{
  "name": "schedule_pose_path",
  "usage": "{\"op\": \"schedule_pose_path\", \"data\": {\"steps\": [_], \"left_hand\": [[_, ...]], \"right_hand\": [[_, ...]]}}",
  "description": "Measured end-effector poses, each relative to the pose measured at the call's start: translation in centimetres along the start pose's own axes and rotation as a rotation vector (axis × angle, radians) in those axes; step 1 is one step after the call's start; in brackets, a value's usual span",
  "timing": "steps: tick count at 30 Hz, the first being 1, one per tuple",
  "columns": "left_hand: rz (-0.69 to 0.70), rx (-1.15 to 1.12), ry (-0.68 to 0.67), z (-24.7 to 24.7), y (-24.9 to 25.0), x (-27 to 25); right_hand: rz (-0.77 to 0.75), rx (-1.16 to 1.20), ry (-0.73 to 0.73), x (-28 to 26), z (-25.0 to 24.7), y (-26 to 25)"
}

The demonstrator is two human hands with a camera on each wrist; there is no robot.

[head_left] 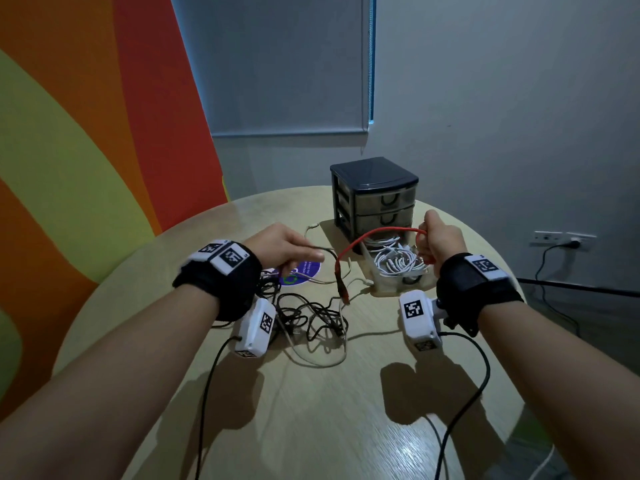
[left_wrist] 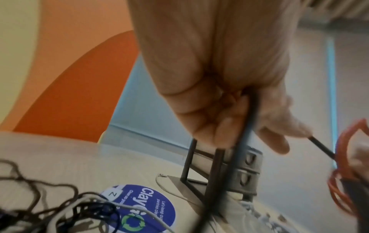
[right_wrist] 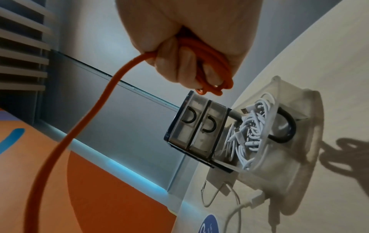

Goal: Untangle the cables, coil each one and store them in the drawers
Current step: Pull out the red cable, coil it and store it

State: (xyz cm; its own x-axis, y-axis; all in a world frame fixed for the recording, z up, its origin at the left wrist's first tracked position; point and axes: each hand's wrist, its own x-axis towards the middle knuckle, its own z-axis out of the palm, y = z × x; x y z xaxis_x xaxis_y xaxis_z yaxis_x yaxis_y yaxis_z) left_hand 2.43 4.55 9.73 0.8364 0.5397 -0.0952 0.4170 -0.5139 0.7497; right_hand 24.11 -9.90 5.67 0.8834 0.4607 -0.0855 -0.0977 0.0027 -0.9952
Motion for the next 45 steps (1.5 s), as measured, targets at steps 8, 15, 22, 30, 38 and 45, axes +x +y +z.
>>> {"op": "schedule_pose_path", "data": {"steps": [8,15,22,30,38,45], "left_hand": [[-0.116,-0.044,0.438,-2.3,-1.8,0.4],[-0.174,0.181,0.491,-1.2,-3.5,0.5],[0.155,0.216,0.425,3.1,4.0,0.4],[0.014,0.021,-0.177,5.7,7.5,-0.6],[-0.114,-0.135,0.044,4.4,6.7,-0.2],[0.009,0.050,0.266,4.5,4.9,0.9]], "right_hand": [[0.046,0.011,0.179,0.9,-1.2,0.4],[0.028,-0.071,0.142,0.5,-0.5,0.5],[-0.057,-0.157,0.019,-1.1,2.8,0.2],[-0.070,-0.033,-0.041,-1.4,4.1,0.2],[0.042,0.044,-0.339,-2.4,3.1,0.4],[0.108,-0.173,-0.662,-4.0,2.5,0.2]]}}
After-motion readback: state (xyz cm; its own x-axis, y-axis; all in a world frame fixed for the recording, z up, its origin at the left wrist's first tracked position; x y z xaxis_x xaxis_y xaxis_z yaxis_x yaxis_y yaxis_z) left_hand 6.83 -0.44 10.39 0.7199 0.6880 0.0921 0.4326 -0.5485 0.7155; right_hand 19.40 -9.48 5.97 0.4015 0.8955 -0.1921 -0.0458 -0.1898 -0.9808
